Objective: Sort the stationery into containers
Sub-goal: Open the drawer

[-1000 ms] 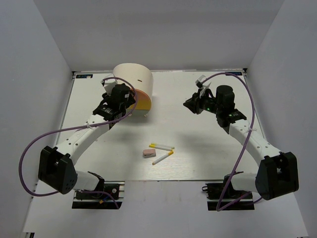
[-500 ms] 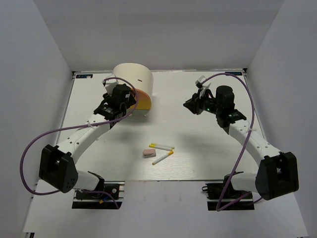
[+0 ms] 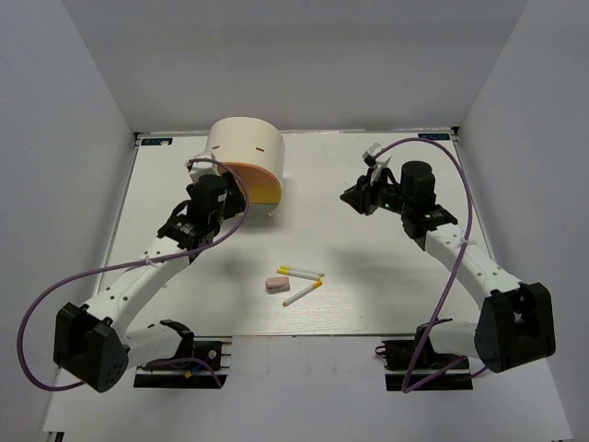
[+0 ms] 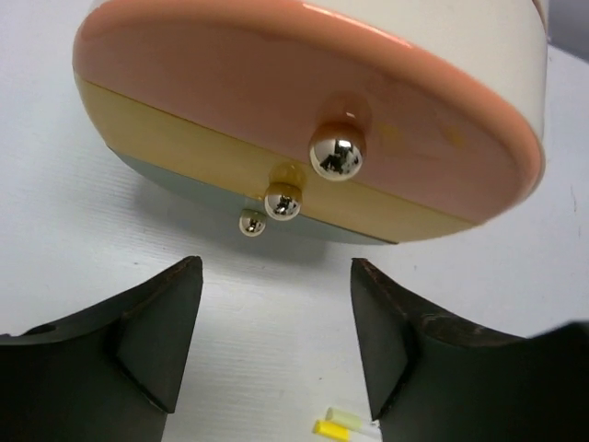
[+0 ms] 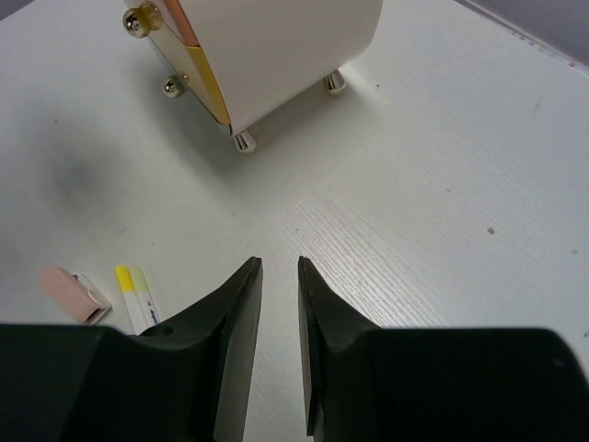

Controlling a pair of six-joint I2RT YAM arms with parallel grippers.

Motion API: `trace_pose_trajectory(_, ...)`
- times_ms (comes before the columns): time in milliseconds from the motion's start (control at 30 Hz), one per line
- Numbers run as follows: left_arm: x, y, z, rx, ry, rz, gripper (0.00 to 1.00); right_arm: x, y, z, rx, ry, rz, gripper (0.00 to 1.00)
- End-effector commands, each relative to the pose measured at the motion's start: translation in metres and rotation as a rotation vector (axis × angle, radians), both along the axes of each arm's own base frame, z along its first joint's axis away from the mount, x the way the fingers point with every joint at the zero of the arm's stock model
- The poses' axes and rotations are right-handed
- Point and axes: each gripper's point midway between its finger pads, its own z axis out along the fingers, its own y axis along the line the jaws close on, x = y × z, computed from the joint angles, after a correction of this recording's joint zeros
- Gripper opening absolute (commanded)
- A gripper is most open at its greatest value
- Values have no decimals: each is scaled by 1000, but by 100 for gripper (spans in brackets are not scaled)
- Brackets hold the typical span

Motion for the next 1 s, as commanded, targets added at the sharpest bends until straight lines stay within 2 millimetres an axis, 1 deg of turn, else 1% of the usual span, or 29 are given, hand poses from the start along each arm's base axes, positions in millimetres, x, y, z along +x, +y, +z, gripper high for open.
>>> trace_pose_trajectory(0,-2,-6,8,31,-53,-103,73,0,1,16,26,-58,18,28)
trace_pose_trajectory(33,-3,-8,0,38,-50,-123,69,-1,2,17,30,-58,22,28)
trace_pose_trajectory(67,-2,-13,0,30,-61,-148,68,0,2,17,30,-59,24,28)
trace_pose_trajectory(100,0,-14,4,22,-79,-148,68,0,3,18,29,-63,24,28)
trace_pose_trajectory(200,5,-19,-7,28,-72,-163,68,-1,2,19,30,-63,22,28)
trace_pose_trajectory(233,9,-23,-5,15,-89,-174,68,-1,1,18,29,-62,19,28)
trace_pose_trajectory(267,13,-21,-7,24,-89,-168,69,-2,0,20,30,-68,15,28)
trace_pose_trajectory(300,12,-22,-9,20,-90,-176,69,-2,0,20,28,-72,14,28)
trace_pose_trajectory(333,17,-24,-7,37,-111,-187,70,-3,-1,19,27,-71,11,28)
trace_pose_trajectory(367,20,-21,-14,41,-101,-178,70,-5,0,19,27,-71,14,28)
trace_pose_trajectory(400,22,-19,-17,63,-100,-189,71,-6,-1,17,25,-72,13,28)
trace_pose_trajectory(467,26,-22,-18,71,-94,-201,71,-6,-3,18,24,-75,8,28)
trace_pose_trajectory(500,31,-20,-15,82,-98,-197,71,-6,-4,17,23,-74,2,28)
trace_pose_trajectory(533,31,-22,-20,82,-87,-208,73,-7,-3,18,24,-80,5,28)
trace_pose_trajectory(567,33,-18,-24,95,-77,-204,73,-7,-3,18,24,-80,5,28)
trace_pose_trajectory(667,37,-17,-19,100,-101,-209,73,-7,-4,18,23,-82,2,28)
trace_pose_trajectory(733,40,-16,-21,97,-99,-208,73,-5,-5,19,24,-83,-1,28)
trace_pose_trajectory(767,40,-15,-27,109,-89,-212,73,-5,-5,19,23,-86,-1,28)
trace_pose_trajectory(867,45,-10,-25,108,-113,-205,71,-4,-4,19,24,-81,2,28)
trace_pose_trajectory(967,45,-9,-32,119,-110,-226,70,-4,-4,18,21,-78,1,28)
